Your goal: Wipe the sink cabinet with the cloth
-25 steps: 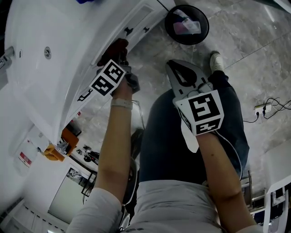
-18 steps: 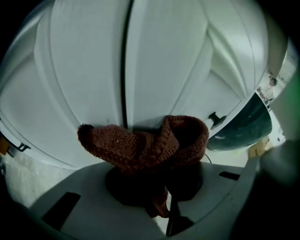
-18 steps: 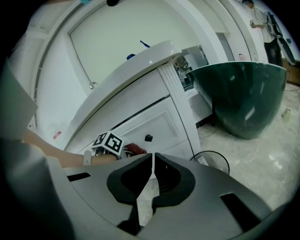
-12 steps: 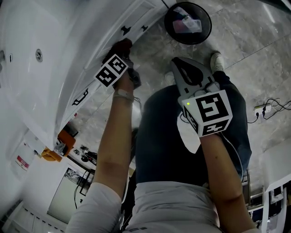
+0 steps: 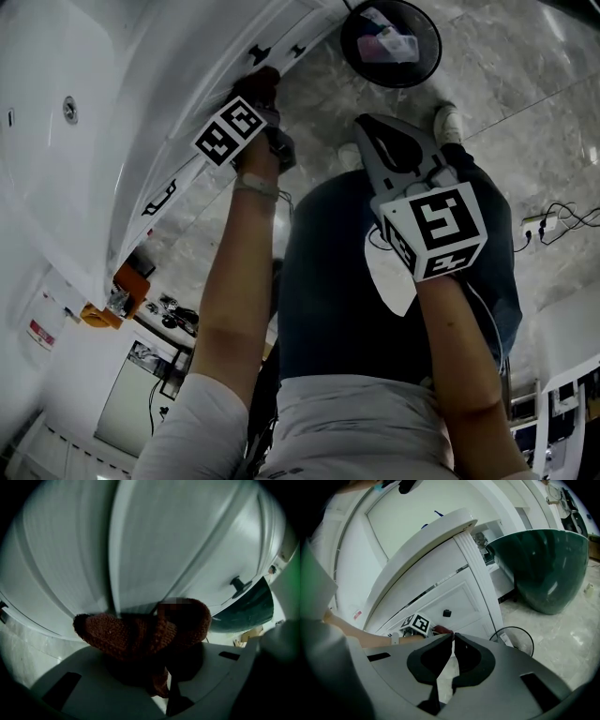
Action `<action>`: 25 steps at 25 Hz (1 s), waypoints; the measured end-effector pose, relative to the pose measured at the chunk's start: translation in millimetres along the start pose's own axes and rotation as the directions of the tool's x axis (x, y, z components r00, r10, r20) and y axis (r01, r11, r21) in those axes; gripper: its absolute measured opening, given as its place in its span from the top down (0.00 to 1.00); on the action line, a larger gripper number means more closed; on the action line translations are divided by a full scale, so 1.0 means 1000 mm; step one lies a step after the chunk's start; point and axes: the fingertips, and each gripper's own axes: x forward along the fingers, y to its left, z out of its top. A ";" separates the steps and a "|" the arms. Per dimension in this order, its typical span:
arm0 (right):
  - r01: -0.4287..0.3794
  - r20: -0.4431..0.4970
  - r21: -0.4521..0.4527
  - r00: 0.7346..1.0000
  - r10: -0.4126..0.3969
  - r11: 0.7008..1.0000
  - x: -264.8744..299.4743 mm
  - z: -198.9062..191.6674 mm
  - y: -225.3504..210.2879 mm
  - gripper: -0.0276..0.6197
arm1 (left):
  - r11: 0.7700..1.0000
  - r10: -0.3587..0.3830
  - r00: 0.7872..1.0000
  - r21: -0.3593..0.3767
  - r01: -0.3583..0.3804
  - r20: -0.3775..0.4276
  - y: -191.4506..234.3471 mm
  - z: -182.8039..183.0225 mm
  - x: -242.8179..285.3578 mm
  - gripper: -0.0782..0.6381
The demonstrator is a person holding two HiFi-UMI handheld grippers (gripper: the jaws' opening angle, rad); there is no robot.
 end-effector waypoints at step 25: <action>-0.062 -0.086 0.065 0.994 0.067 0.996 -0.022 0.002 0.009 0.91 | 0.999 -0.028 0.988 0.042 0.021 0.152 -0.075 0.064 -0.135 0.80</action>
